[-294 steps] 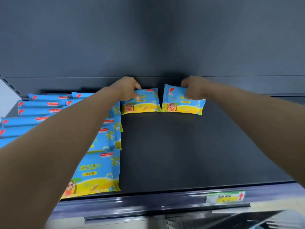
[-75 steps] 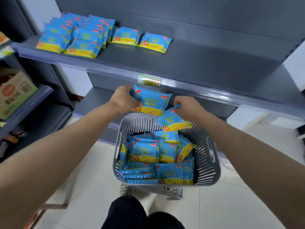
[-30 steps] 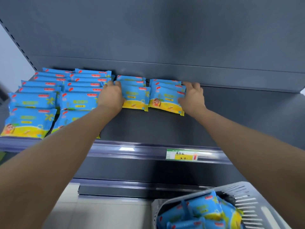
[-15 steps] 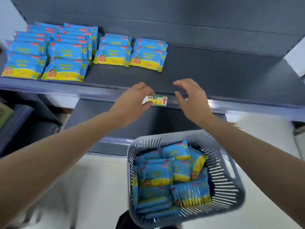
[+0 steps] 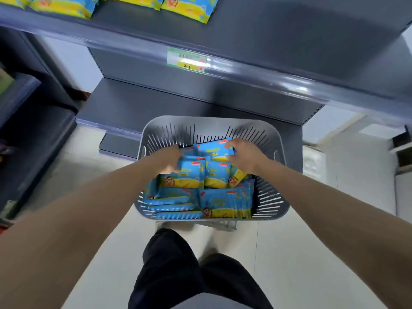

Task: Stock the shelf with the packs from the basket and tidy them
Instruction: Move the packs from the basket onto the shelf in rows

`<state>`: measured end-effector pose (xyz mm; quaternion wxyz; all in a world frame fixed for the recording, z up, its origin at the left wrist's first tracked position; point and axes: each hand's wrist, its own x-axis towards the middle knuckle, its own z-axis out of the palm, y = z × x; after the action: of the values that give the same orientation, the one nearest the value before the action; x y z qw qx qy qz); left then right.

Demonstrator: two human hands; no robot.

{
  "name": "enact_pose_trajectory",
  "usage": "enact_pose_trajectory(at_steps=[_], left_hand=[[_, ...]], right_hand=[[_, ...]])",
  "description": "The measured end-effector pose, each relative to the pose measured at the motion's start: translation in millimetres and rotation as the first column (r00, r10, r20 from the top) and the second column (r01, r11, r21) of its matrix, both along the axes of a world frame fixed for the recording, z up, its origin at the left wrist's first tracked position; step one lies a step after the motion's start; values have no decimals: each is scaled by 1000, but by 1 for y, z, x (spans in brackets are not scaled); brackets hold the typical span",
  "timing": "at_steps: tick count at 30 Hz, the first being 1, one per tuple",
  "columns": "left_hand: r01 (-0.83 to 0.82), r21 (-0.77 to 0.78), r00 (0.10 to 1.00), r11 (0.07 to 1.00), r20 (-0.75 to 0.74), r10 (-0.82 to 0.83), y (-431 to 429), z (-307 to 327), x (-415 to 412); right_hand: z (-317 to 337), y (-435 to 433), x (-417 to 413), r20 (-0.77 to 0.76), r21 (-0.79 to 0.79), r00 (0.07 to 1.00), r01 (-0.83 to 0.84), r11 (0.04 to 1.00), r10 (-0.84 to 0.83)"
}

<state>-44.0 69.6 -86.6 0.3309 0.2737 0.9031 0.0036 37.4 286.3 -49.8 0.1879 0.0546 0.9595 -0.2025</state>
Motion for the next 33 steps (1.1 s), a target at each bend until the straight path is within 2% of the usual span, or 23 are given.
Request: enact_pose_trajectory(at_steps=[3, 6, 8, 13, 18, 22, 25, 29, 33], left_hand=[[3, -77, 999, 997, -43, -6, 4, -6, 4], [-21, -145, 999, 989, -28, 17, 6, -1, 7], [-38, -80, 999, 996, -37, 35, 6, 9, 6], [-126, 189, 978, 974, -142, 154, -4, 53, 2], [-156, 309, 966, 938, -150, 211, -13, 94, -11], [-129, 331, 968, 935, -162, 191, -15, 125, -35], [-64, 354, 959, 933, -238, 156, -11, 151, -59], [-18, 426, 955, 905, -261, 142, -12, 193, -99], [-21, 508, 940, 861, -283, 190, -26, 230, -145]], right_hand=[[-17, 0, -1, 178, 35, 983, -42, 999, 35], [-29, -4, -3, 295, 26, 952, -95, 995, 83], [-33, -9, -3, 335, 22, 935, -136, 991, 121], [-46, -20, -14, 322, 170, 936, -203, 964, 140], [-32, -24, -25, 345, 199, 932, -187, 962, 110], [34, -12, -50, 233, 290, 960, -223, 931, 157], [90, -3, -70, 81, 315, 988, -149, 937, 130], [169, 6, -100, -114, 209, 992, 80, 975, -57], [218, 2, -146, -376, 134, 915, 212, 968, -149]])
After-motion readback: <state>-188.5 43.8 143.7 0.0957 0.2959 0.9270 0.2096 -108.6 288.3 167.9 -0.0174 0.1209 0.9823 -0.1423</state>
